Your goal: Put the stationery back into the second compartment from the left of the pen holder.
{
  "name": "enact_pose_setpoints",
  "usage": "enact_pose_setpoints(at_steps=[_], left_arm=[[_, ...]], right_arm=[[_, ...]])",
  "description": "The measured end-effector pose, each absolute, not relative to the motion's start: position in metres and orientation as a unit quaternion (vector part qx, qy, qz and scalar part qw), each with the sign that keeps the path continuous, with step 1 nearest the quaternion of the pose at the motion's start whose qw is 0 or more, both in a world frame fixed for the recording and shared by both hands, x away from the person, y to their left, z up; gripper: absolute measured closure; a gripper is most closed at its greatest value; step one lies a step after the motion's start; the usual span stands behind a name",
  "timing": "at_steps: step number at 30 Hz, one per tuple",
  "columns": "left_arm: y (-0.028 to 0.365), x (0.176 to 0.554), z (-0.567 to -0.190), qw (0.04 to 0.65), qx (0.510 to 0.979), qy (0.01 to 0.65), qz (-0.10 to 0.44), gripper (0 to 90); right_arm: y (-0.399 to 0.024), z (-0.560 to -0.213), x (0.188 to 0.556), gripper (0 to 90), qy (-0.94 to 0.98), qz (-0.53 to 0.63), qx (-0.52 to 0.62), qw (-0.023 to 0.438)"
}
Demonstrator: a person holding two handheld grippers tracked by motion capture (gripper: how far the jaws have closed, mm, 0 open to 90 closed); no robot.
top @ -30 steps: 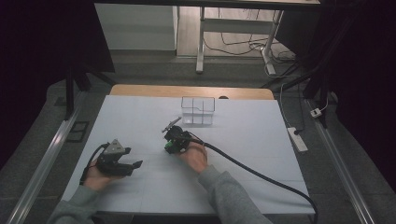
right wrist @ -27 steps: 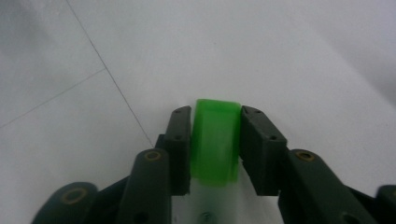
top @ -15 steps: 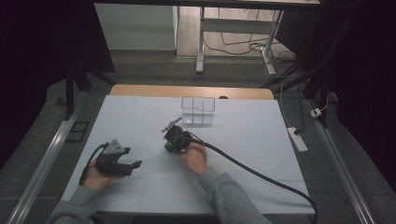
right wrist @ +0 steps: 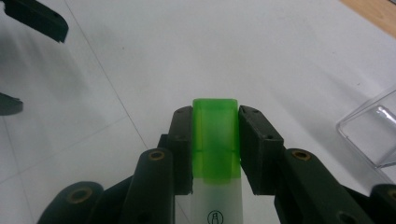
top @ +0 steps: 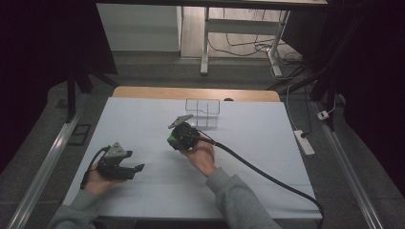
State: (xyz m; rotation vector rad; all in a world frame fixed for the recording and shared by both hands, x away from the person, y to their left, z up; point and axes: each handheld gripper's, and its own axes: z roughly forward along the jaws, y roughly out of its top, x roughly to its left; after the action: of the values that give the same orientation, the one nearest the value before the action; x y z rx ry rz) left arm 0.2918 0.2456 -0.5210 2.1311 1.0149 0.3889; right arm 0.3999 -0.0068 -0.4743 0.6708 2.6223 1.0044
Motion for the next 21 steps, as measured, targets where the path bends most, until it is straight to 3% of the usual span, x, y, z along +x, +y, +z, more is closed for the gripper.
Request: enact_pose_setpoints(at_steps=[21], left_arm=[[0.246,0.292,-0.522,0.364,0.829,0.396,0.152,26.0]], right_arm=[[-0.04,-0.431,0.408,66.5,0.863,0.416,0.243,0.15]])
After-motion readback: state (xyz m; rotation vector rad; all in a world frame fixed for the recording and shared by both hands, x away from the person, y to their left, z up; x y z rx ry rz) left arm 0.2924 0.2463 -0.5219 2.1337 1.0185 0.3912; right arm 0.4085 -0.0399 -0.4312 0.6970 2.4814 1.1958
